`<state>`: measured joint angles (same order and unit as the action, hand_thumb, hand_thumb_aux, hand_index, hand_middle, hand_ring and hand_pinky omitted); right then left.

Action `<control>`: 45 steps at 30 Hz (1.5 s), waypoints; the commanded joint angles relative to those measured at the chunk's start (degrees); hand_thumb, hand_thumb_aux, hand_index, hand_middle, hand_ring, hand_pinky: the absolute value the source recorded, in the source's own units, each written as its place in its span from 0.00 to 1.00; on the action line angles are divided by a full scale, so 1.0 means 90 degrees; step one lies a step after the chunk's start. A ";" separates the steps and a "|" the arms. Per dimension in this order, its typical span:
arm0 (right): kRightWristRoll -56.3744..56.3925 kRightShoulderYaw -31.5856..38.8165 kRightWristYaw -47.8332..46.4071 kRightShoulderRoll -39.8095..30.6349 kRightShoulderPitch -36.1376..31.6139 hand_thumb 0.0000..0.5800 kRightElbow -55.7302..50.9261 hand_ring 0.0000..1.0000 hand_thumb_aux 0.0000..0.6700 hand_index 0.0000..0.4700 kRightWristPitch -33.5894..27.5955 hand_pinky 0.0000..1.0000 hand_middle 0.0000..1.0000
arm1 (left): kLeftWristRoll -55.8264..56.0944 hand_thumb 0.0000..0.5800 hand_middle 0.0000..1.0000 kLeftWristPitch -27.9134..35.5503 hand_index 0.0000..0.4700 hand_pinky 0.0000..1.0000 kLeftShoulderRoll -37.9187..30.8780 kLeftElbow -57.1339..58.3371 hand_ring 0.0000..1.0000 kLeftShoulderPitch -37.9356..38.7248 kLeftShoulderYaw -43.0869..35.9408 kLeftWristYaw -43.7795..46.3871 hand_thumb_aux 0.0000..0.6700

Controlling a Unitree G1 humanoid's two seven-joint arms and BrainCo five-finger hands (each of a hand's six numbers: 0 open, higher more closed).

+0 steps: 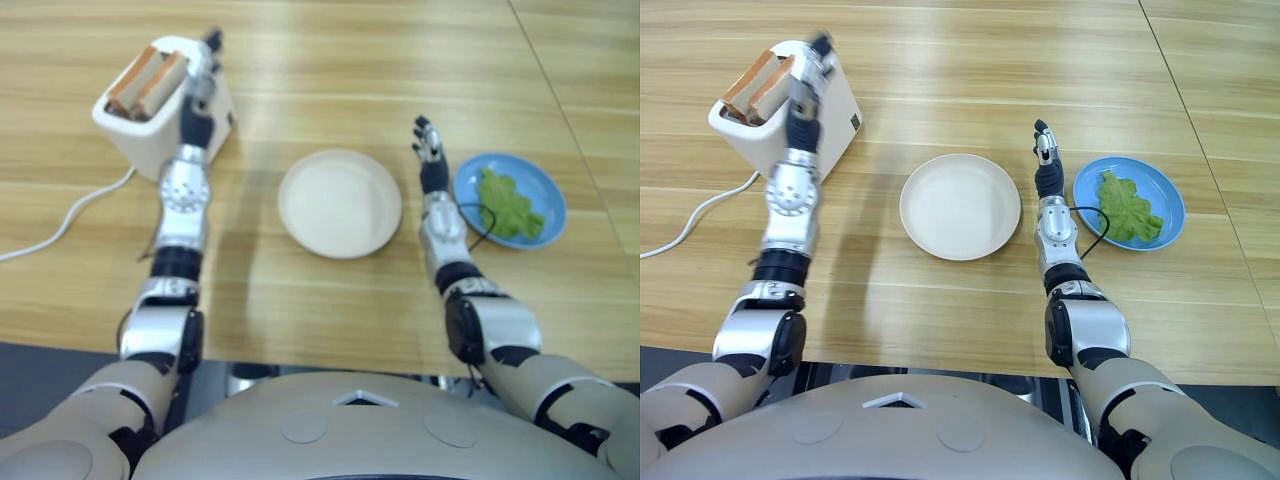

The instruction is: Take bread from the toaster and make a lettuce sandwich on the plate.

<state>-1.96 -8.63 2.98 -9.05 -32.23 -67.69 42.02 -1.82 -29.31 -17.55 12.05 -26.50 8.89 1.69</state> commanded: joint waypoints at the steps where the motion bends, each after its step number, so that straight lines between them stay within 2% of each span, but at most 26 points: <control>1: -0.0056 0.0048 0.0044 0.0011 -0.0001 0.00 -0.0119 0.00 0.00 0.00 -0.0078 0.00 0.00 | -0.0905 0.00 0.00 0.0946 0.00 0.00 -0.0695 -0.1222 0.00 0.0365 0.0620 -0.0380 0.00; 3: -0.0057 0.0024 0.0049 -0.0002 0.0015 0.00 -0.0114 0.00 0.00 0.00 -0.0063 0.00 0.00 | -0.1939 0.00 0.00 0.1538 0.00 0.00 -0.1231 -0.1046 0.00 0.0447 0.0719 -0.0817 0.00; 6: -0.0051 0.0000 0.0064 -0.0018 0.0047 0.00 -0.0104 0.00 0.00 0.00 -0.0046 0.00 0.00 | -0.3557 0.00 0.00 0.2428 0.00 0.00 -0.2021 -0.0007 0.00 0.0378 0.0422 -0.1793 0.00; 10: -0.0045 -0.0007 0.0058 -0.0025 0.0073 0.00 -0.0100 0.00 0.00 0.00 -0.0044 0.00 0.00 | -0.4591 0.00 0.00 0.3184 0.00 0.00 -0.2651 0.1914 0.00 -0.0103 -0.0299 -0.2586 0.00; 15: -0.0039 -0.0006 0.0031 -0.0028 0.0099 0.00 -0.0075 0.00 0.00 0.00 -0.0030 0.00 0.00 | -0.5096 0.00 0.00 0.3532 0.00 0.00 -0.2792 0.4358 0.00 -0.1249 -0.1309 -0.3031 0.00; 20: -0.0034 -0.0006 0.0029 -0.0029 0.0149 0.00 -0.0030 0.00 0.00 0.00 0.0000 0.00 0.00 | -0.5143 0.00 0.00 0.3337 0.00 0.00 -0.2525 0.5650 0.00 -0.2120 -0.2084 -0.3197 0.00; 30: -0.0034 -0.0012 0.0029 -0.0073 0.0233 0.00 -0.0020 0.00 0.00 0.00 -0.0028 0.00 0.00 | -0.5092 0.00 0.00 0.3321 0.00 0.00 -0.2253 0.6375 0.00 -0.2502 -0.2978 -0.3350 0.00; 38: -0.0041 -0.0004 0.0039 -0.0049 0.0251 0.00 -0.0063 0.00 0.00 0.00 -0.0097 0.00 0.00 | -0.4950 0.00 0.00 0.3395 0.00 0.00 -0.2297 0.6204 0.00 -0.2370 -0.3179 -0.3523 0.00; 45: -0.0079 0.0037 0.0035 -0.0025 0.0249 0.00 -0.0091 0.00 0.00 0.00 -0.0173 0.00 0.00 | -0.4875 0.00 0.00 0.3232 0.00 0.00 -0.2381 0.5641 0.00 -0.2205 -0.3239 -0.4117 0.00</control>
<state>-2.49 -8.73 3.26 -9.40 -30.36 -68.12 41.61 -45.98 0.67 -39.04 64.26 -47.49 -19.75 -34.36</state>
